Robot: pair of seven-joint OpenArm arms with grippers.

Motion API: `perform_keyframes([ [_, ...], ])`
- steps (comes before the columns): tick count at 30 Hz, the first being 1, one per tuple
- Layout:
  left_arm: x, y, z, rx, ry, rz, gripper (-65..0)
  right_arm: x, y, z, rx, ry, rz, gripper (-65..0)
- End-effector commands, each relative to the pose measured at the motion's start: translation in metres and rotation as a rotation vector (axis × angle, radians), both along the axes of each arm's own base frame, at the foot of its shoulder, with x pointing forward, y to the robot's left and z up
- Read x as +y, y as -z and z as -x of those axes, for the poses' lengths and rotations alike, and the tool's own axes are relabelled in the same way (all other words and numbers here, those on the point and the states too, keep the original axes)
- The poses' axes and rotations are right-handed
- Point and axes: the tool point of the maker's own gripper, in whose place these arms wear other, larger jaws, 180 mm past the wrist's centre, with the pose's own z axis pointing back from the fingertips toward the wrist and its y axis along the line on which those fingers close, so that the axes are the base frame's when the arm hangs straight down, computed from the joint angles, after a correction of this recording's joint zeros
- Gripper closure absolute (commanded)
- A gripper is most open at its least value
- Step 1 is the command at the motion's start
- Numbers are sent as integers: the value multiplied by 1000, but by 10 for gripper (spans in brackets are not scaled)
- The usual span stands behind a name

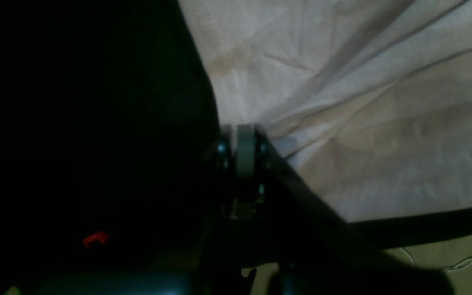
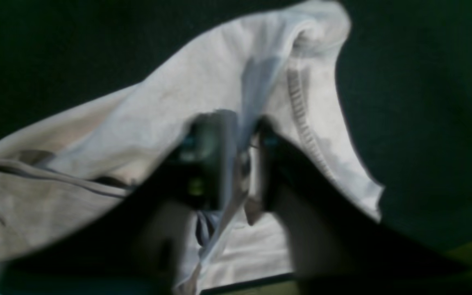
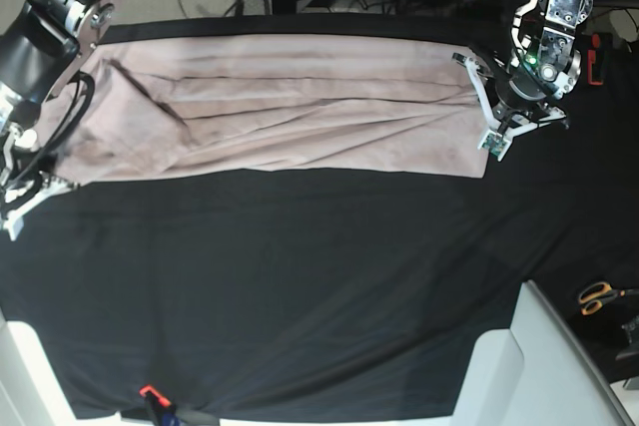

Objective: Fold the T-shirt properly
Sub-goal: 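Release the shirt with the right gripper and raise it away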

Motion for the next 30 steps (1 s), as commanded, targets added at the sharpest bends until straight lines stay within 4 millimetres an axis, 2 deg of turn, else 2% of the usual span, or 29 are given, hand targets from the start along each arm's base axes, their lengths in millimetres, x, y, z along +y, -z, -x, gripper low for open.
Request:
perform_keyframes([
  [1,7,-10,-9,-35,3,-17,0,-10,-11,-11,-36,3,21,0],
  [5,6,-11,-10,-43,5,-16,0,-11,-10,-9,-34,11,17,0],
  [9,6,-11,-10,-43,5,-16,0,-29,-17,1,-57,86,23,0],
  [12,6,-12,-12,-46,5,-16,0,-35,-15,14,-37,99,37,0],
  [18,6,-13,-12,-48,4,-16,0,-33,-6,28,-13,101,36,0],
  [23,6,-16,-19,-63,4,-16,0,-32,-3,29,-9,101,31,0],
  [26,6,-18,-22,-69,4,-16,0,-33,-5,20,-56,93,46,0],
  [30,6,-18,-22,-69,4,-16,0,-28,8,20,-48,94,19,-3],
])
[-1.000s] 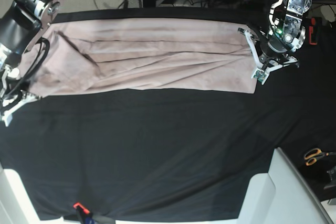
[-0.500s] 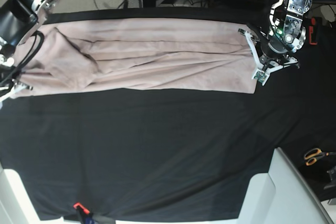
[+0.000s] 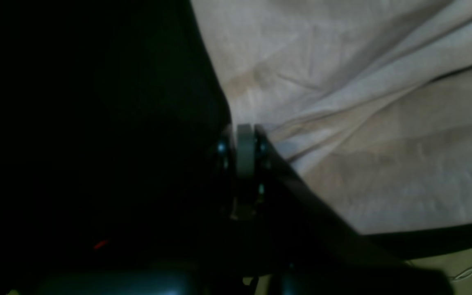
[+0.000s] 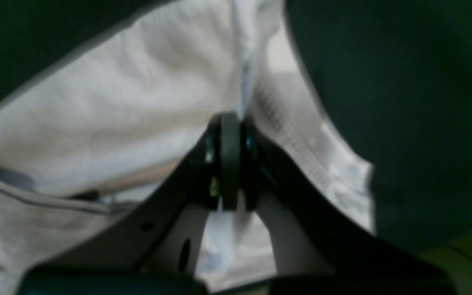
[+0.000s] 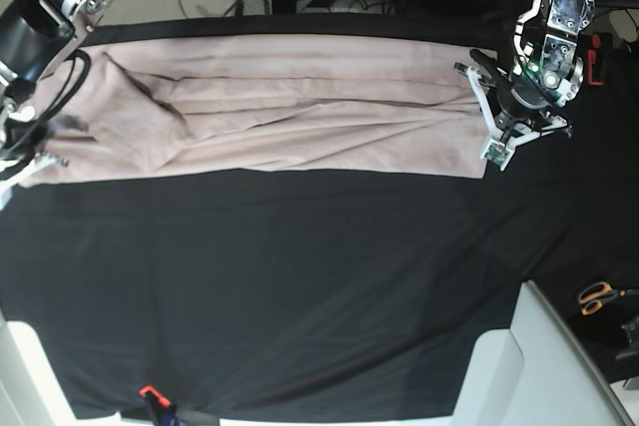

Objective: Fold the T-shirt properly
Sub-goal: 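Release the shirt with the right gripper and raise it away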

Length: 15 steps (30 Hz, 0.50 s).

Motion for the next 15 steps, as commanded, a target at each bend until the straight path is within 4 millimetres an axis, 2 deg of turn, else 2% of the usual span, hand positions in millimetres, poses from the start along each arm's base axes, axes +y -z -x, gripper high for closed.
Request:
perform_keyframes([
  [1,5,-11,-10,-38,7,-16,0,-11,-13,-13,-40,6,26,-12],
  [3,5,-11,-10,-38,7,-16,0,-11,-15,-18,-51,6,24,-81],
  [6,5,-11,-10,-38,7,-16,0,-13,-18,-21,-63,4,36,-248],
  [7,5,-11,-10,-38,7,-16,0,-16,-20,-24,-79,6,47,-272],
  [12,5,-11,-10,-40,7,-16,0,-39,-32,-29,-125,63,111,-189],
  [15,5,-11,-10,-40,7,-16,0,-61,-58,-29,-171,81,196,-120],
])
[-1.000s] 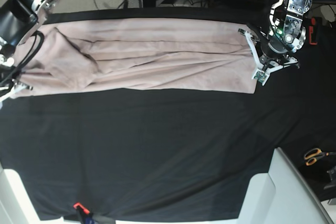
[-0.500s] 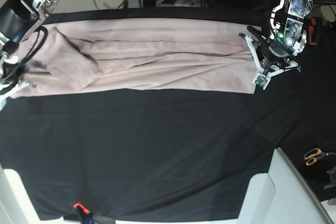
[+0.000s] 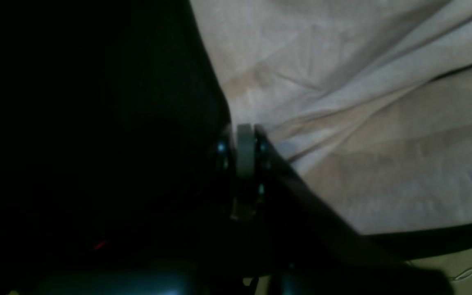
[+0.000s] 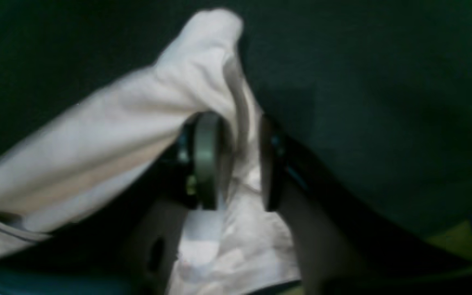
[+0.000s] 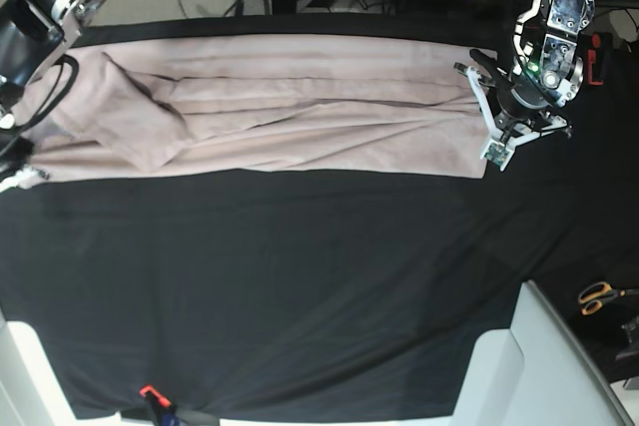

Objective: Fold the T-shirt properly
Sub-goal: 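Release the shirt with the right gripper and raise it away, then regrasp the pink shirt's end with the left gripper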

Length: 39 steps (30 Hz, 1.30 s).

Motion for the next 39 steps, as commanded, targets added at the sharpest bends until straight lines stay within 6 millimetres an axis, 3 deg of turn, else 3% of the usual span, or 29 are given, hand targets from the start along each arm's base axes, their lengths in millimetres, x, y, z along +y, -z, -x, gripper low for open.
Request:
perform_keyframes([
  [1,5,-11,-10,-38,7,-17,0,-25,-32,-9,-68,12,95,-92],
  [6,1,-17,-13,-57,18,-13,0,-15,-68,-9,-155,-2,174,-45],
  [9,1,-18,-13,-59,18,-13,0,6,-59,-14,-112,-89,156,-38],
  [13,1,-17,-12,-56,17,-13,0,58,-42,-24,-45,-416,139,-35],
  [15,2,-16,-11,-51,16,-14,0,65,-36,-24,-28,-460,125,-35],
  [25,2,-15,-10,-49,15,-14,0,72,16,-36,-35,-452,-18,-35],
  [34,13,2,0,5,-13,-26,0,35,5,-37,-35,-439,43,-35],
  [39,13,2,-1,4,-13,-26,0,29,17,-39,-35,-424,9,-35],
])
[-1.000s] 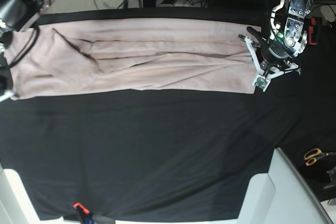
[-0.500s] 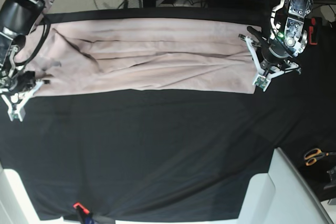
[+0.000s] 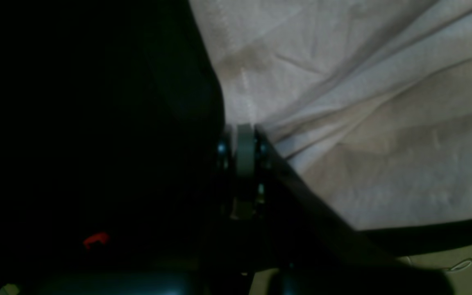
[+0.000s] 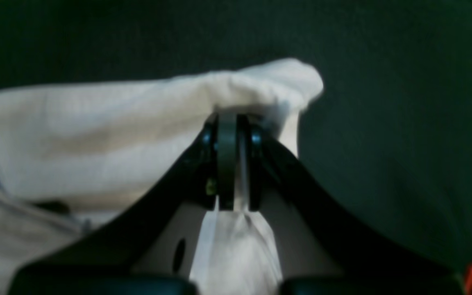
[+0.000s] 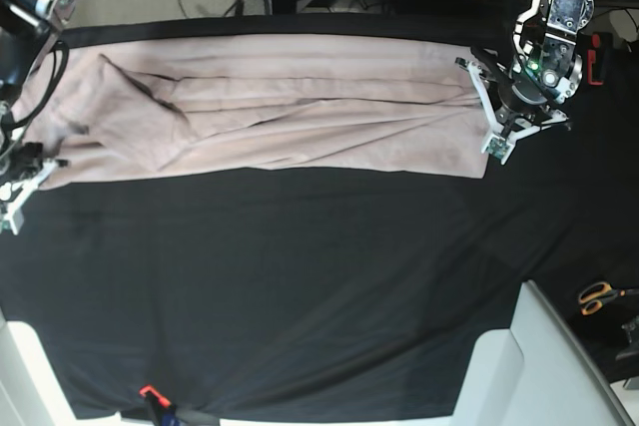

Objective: Fold the T-shirt properly
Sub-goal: 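Regrasp the pink shirt's end with the left gripper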

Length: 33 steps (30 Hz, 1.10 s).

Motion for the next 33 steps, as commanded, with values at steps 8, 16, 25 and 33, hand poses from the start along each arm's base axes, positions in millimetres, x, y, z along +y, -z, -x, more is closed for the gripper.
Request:
perform_keyframes([
  [8,5,-10,-10,-37,7,-16,0,-25,7,-5,-50,114,12,-35],
  [16,1,-19,-28,-96,-51,21,0,-31,-36,-7,-126,93,125,-44],
  [25,-15,-48,-29,-173,-21,48,-260,-39,-74,-6,-142,119,187,-215],
  [33,-24,-58,-16,-188,-5,63,-469,-38,-73,-4,-131,120,186,-236],
])
